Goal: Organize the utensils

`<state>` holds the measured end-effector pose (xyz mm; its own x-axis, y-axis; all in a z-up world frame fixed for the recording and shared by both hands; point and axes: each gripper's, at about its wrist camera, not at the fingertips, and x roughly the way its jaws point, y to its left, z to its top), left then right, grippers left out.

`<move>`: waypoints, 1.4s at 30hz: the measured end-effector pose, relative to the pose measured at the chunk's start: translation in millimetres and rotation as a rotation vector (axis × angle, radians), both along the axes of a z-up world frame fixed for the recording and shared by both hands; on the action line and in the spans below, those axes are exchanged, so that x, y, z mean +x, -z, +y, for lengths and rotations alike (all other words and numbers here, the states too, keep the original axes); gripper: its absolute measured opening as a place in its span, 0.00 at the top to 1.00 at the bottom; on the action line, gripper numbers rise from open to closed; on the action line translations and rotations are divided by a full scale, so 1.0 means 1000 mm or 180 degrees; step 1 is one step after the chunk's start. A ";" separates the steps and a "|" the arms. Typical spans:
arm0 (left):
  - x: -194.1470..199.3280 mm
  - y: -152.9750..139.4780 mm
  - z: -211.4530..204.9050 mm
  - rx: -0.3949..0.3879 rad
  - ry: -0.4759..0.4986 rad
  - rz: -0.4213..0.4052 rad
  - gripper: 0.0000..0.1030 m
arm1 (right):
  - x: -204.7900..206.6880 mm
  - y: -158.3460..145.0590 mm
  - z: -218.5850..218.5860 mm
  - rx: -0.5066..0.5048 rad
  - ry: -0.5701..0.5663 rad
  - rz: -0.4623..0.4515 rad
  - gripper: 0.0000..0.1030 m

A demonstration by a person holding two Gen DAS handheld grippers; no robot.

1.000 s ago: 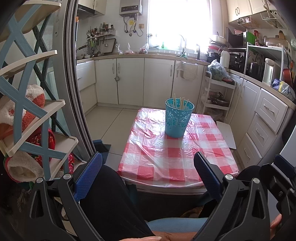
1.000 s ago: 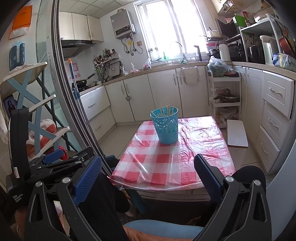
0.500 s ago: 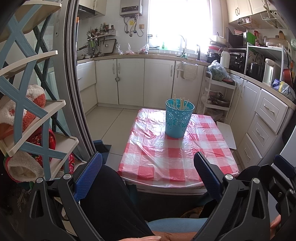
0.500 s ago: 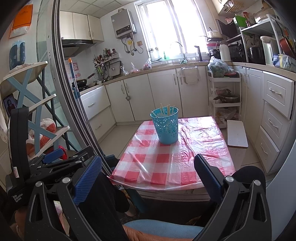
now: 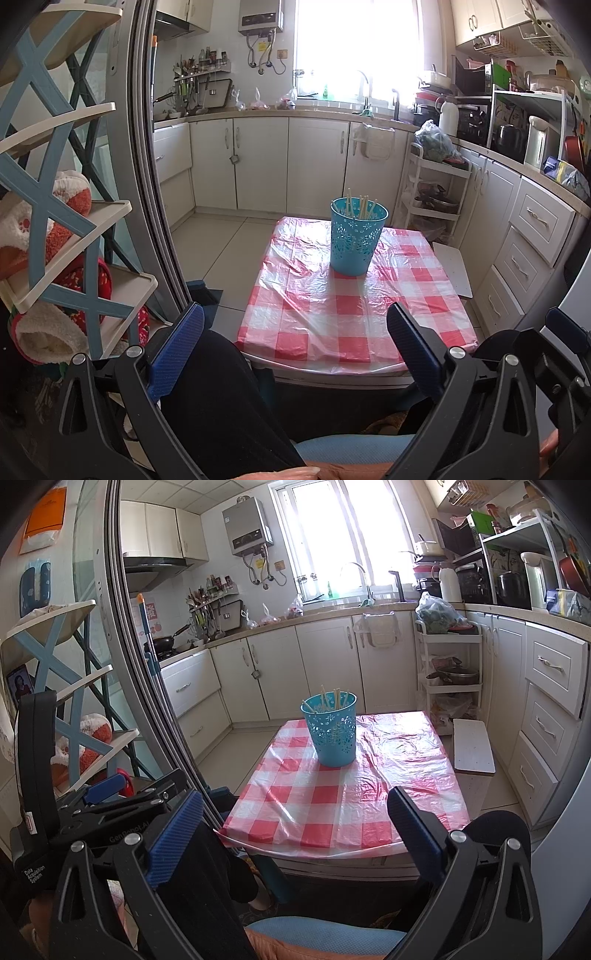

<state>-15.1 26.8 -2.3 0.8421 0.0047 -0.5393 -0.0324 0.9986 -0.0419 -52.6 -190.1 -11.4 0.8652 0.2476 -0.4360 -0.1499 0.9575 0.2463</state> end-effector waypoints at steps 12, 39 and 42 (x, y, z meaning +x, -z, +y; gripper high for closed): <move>0.000 0.000 -0.001 0.0002 0.0000 0.0000 0.07 | 0.000 0.000 0.001 -0.0003 0.0000 0.0002 0.07; -0.001 0.000 -0.002 0.0009 0.0002 -0.0001 0.07 | 0.000 -0.001 0.002 -0.0008 0.0002 0.0006 0.07; -0.001 0.000 -0.003 0.0009 0.0001 -0.0001 0.07 | 0.000 -0.001 0.002 -0.0009 0.0000 0.0007 0.07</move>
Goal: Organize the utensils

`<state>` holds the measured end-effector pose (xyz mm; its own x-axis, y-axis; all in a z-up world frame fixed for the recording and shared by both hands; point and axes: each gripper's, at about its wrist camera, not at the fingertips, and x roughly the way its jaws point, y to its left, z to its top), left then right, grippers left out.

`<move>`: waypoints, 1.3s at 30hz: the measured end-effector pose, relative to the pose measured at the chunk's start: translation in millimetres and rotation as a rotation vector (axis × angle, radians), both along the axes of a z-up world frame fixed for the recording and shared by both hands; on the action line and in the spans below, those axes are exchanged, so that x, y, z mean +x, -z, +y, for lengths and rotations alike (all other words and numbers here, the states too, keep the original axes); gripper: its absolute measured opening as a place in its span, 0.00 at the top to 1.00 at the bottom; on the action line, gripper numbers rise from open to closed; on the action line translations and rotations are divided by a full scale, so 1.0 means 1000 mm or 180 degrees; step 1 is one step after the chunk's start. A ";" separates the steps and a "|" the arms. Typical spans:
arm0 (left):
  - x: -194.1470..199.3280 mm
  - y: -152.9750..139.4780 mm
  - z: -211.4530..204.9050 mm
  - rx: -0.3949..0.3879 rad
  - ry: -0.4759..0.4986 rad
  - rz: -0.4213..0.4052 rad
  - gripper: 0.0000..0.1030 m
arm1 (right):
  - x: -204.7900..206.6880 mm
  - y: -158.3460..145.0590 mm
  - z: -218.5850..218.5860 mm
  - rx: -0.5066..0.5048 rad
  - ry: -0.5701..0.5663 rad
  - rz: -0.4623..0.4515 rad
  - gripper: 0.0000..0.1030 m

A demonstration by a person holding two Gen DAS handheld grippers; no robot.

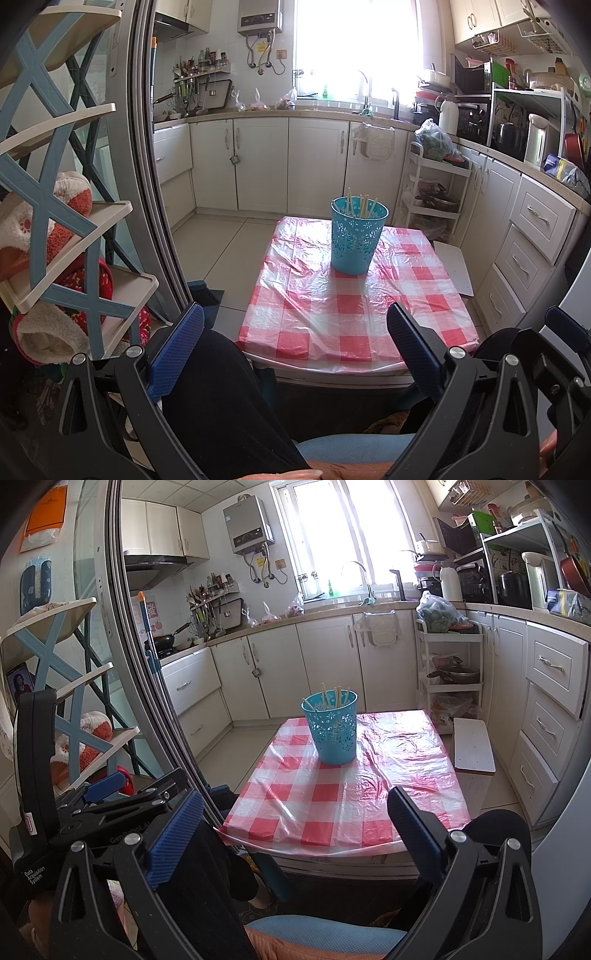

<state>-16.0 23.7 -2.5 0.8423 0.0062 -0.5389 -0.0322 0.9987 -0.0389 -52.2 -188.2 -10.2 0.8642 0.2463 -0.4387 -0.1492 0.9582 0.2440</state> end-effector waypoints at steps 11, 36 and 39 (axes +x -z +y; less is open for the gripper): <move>0.000 0.000 0.001 0.0007 0.0003 0.0003 0.07 | 0.000 0.000 0.000 -0.0003 0.0000 0.0002 0.07; 0.048 0.021 0.015 0.0134 0.0056 0.0153 0.07 | 0.039 0.022 -0.019 0.0136 0.0190 0.0193 0.07; 0.067 0.031 0.021 0.0082 0.0019 0.0307 0.07 | 0.057 0.029 -0.025 0.0125 0.0252 0.0251 0.07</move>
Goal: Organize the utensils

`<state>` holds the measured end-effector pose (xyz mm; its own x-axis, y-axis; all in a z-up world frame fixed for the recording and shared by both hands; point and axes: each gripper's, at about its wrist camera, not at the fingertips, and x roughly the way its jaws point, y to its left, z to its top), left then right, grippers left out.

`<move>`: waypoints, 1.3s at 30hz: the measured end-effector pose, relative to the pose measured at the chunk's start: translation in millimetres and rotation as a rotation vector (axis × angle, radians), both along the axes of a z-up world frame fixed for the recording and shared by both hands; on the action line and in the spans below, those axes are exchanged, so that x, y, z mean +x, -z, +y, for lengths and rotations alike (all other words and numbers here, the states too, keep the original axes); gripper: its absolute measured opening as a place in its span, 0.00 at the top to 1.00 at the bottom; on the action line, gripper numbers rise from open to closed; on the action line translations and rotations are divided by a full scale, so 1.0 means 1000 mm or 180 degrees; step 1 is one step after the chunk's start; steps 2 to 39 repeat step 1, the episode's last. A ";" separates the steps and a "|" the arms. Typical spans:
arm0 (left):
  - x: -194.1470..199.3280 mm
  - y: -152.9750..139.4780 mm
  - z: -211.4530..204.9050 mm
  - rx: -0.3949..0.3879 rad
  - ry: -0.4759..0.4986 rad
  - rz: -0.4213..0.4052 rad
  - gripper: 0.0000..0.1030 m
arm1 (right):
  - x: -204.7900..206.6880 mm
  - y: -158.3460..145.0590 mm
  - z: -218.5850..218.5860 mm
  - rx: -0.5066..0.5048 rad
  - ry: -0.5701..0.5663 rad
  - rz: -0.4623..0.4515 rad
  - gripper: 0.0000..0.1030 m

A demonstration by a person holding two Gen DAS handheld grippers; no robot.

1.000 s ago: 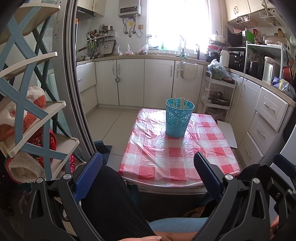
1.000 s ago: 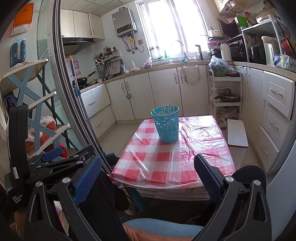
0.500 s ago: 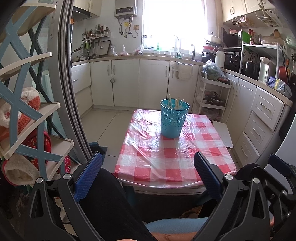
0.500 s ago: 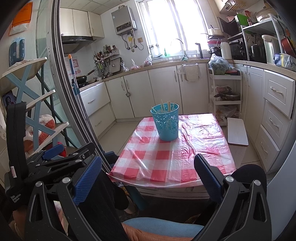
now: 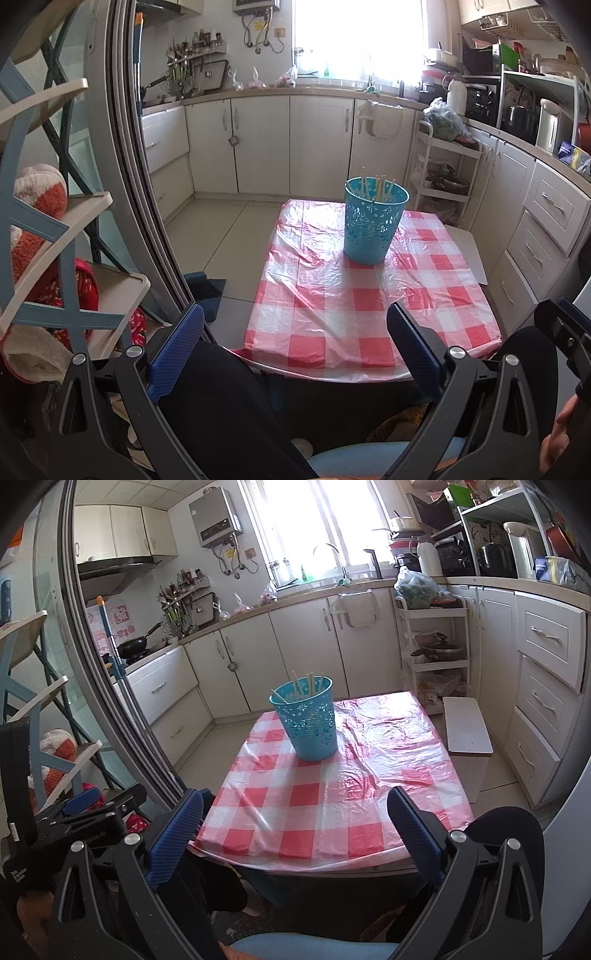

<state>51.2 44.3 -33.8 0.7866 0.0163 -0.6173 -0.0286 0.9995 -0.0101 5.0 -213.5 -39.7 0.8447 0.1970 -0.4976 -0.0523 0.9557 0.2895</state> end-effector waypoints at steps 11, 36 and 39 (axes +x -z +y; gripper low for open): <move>0.005 0.003 0.001 -0.0022 0.0005 0.0038 0.07 | 0.008 0.004 -0.003 -0.0002 0.0026 0.0054 0.07; 0.005 0.003 0.001 -0.0022 0.0005 0.0038 0.07 | 0.008 0.004 -0.003 -0.0002 0.0026 0.0054 0.07; 0.005 0.003 0.001 -0.0022 0.0005 0.0038 0.07 | 0.008 0.004 -0.003 -0.0002 0.0026 0.0054 0.07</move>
